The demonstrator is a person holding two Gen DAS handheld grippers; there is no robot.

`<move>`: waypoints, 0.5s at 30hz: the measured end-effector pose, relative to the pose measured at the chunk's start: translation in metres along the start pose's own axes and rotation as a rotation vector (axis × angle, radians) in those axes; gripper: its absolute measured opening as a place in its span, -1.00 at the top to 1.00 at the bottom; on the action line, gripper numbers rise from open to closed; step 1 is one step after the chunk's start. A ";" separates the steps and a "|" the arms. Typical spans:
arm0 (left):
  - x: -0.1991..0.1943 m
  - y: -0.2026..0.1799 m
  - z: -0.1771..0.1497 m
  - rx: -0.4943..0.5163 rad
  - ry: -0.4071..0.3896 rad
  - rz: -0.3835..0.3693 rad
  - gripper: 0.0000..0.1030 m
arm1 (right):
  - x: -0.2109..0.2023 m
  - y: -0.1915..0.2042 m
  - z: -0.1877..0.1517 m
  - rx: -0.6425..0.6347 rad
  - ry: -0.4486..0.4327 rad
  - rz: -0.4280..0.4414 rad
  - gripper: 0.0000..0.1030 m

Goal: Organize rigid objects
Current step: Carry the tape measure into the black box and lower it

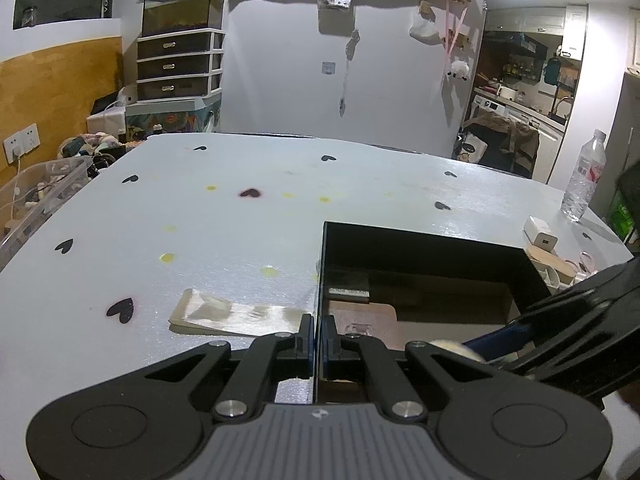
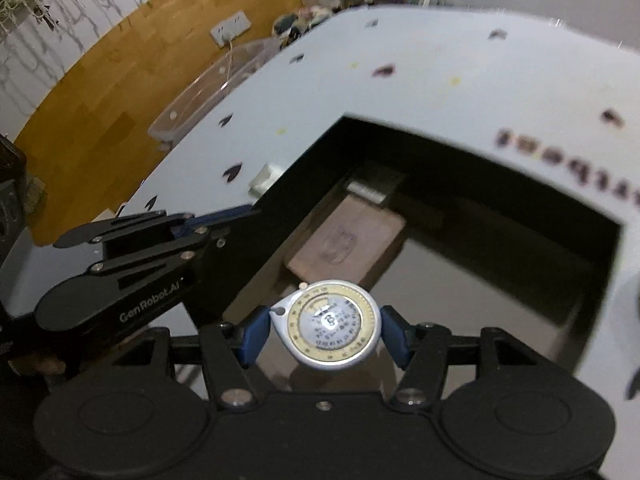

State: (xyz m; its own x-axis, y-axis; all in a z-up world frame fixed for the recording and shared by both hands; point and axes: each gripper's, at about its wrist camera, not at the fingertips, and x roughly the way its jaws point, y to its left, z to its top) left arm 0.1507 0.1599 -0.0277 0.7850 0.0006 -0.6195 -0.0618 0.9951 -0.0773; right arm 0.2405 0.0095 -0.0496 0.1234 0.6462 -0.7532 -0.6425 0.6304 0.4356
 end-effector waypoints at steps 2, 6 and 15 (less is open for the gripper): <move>0.000 0.002 -0.001 -0.003 -0.001 -0.007 0.95 | 0.003 -0.002 -0.002 0.029 0.018 0.029 -0.55; 0.001 0.003 -0.002 -0.011 -0.007 -0.015 0.95 | -0.005 0.000 -0.004 -0.023 0.015 -0.008 -0.28; 0.001 0.006 -0.002 -0.013 -0.009 -0.024 0.95 | -0.013 0.000 -0.004 -0.197 0.151 -0.058 0.58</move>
State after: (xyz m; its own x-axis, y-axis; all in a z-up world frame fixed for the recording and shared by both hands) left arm 0.1495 0.1655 -0.0306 0.7921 -0.0223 -0.6100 -0.0509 0.9934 -0.1025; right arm 0.2353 -0.0009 -0.0415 0.0594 0.5309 -0.8453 -0.7746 0.5587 0.2965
